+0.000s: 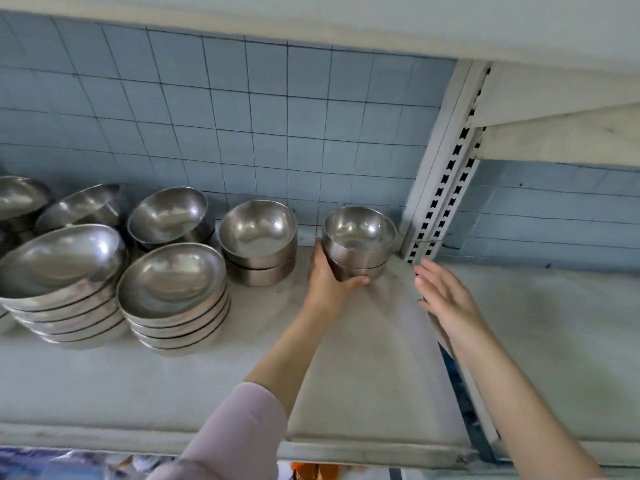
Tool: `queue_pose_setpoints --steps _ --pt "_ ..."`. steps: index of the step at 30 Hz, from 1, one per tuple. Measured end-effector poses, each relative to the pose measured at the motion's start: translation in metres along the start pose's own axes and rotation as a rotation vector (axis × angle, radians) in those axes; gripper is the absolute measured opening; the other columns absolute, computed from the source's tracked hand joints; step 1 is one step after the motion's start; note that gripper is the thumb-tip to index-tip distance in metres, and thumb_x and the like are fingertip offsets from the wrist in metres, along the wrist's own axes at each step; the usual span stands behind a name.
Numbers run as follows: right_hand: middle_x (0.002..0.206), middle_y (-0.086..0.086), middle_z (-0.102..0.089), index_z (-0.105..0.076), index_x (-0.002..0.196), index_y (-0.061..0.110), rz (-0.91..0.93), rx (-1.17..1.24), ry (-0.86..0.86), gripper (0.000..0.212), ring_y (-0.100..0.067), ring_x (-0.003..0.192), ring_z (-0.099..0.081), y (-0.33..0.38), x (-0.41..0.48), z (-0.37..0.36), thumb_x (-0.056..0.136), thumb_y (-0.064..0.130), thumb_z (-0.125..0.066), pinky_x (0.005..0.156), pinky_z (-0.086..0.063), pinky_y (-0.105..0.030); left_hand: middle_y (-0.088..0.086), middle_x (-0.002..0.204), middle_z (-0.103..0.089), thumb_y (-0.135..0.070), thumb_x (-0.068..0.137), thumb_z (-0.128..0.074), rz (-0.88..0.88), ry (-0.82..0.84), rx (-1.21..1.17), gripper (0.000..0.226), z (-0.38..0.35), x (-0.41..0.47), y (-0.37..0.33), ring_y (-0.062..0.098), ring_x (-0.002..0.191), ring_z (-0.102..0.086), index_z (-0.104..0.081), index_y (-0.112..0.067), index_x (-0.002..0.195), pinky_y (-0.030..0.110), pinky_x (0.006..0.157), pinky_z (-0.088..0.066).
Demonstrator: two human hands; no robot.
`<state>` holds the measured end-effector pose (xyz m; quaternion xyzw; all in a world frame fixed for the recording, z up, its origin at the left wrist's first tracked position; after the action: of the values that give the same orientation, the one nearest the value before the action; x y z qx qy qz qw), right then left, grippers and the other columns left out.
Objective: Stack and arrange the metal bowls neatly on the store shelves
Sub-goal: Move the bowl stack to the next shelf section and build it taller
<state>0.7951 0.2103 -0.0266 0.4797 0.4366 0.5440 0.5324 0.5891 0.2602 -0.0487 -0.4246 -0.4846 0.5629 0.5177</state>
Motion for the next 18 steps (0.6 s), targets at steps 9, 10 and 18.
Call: queue_pose_setpoints --steps 9,10,18 --pt "0.148 0.018 -0.044 -0.033 0.148 0.042 0.020 -0.145 0.260 0.120 -0.003 0.135 -0.042 0.015 0.013 -0.018 0.044 0.067 -0.086 0.107 -0.043 -0.033 -0.014 0.126 -0.061 -0.031 0.052 -0.095 -0.029 0.143 0.164 0.111 0.025 -0.050 0.012 0.007 0.119 -0.055 -0.031 -0.033 0.144 0.025 0.099 -0.044" --pt "0.141 0.021 -0.051 -0.041 0.140 0.048 0.049 -0.146 0.287 0.106 -0.001 0.131 -0.047 0.013 0.008 -0.019 0.047 0.063 -0.088 0.105 -0.046 -0.033 -0.013 0.123 -0.064 -0.030 0.052 -0.095 -0.022 0.160 0.163 0.111 0.029 -0.058 0.015 0.009 0.118 -0.057 -0.032 -0.033 0.143 0.027 0.100 -0.045" --pt "0.122 0.021 -0.066 -0.055 0.128 0.050 0.121 -0.126 0.317 0.084 0.000 0.120 -0.057 0.013 -0.028 -0.020 0.051 0.058 -0.089 0.101 -0.049 -0.038 -0.012 0.125 -0.062 -0.032 0.054 -0.095 0.007 0.194 0.201 0.114 0.049 -0.099 0.016 0.008 0.117 -0.058 -0.028 -0.032 0.147 0.037 0.103 -0.047"
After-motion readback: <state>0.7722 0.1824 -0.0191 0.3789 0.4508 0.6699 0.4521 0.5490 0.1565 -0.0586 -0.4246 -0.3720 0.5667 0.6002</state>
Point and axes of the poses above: each hand's wrist, its own x-axis towards the middle knuckle, its own z-axis out of the back of the hand, y = z × x, the point moved 2 cm from there along x, towards the middle knuckle
